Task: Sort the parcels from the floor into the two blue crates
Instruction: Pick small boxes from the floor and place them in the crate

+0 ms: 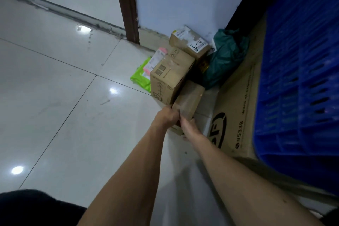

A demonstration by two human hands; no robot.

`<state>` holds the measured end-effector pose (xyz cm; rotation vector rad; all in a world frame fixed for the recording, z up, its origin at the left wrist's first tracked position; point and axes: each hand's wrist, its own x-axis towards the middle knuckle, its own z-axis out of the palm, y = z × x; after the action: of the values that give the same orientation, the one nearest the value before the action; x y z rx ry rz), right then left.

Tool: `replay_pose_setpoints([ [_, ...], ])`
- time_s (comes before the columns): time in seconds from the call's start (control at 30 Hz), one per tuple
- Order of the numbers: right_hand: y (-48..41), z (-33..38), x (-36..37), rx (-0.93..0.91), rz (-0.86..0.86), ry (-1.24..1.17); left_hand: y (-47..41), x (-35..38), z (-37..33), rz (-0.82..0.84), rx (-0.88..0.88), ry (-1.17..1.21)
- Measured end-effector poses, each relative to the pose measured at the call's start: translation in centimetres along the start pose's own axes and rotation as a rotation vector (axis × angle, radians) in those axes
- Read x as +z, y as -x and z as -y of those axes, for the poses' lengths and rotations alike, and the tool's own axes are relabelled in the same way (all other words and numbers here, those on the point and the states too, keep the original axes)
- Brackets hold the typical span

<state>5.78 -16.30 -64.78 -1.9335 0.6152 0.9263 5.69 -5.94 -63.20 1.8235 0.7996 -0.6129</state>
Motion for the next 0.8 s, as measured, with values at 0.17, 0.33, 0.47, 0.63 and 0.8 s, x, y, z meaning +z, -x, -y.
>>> replay_pose_setpoints([
  [0.17, 8.4, 2.2, -3.4, 0.003, -0.030, 0.070, 7.6, -1.5, -3.1, 0.000, -0.012, 0.121],
  [0.33, 20.3, 7.8, -7.3, -0.027, 0.010, 0.116, 18.1, -6.6, -9.1, -0.008, -0.042, 0.160],
  [0.47, 30.6, 13.1, -11.0, -0.064, 0.063, 0.143, 27.7, -11.3, -15.7, -0.094, -0.098, 0.142],
  [0.63, 42.9, 18.3, -15.2, -0.218, 0.076, 0.223, 39.6, -15.8, -23.7, -0.258, -0.193, 0.064],
  [0.8, 52.3, 20.3, -19.7, -0.352, 0.149, 0.204, 50.2, -17.0, -29.9, -0.295, -0.177, 0.011],
])
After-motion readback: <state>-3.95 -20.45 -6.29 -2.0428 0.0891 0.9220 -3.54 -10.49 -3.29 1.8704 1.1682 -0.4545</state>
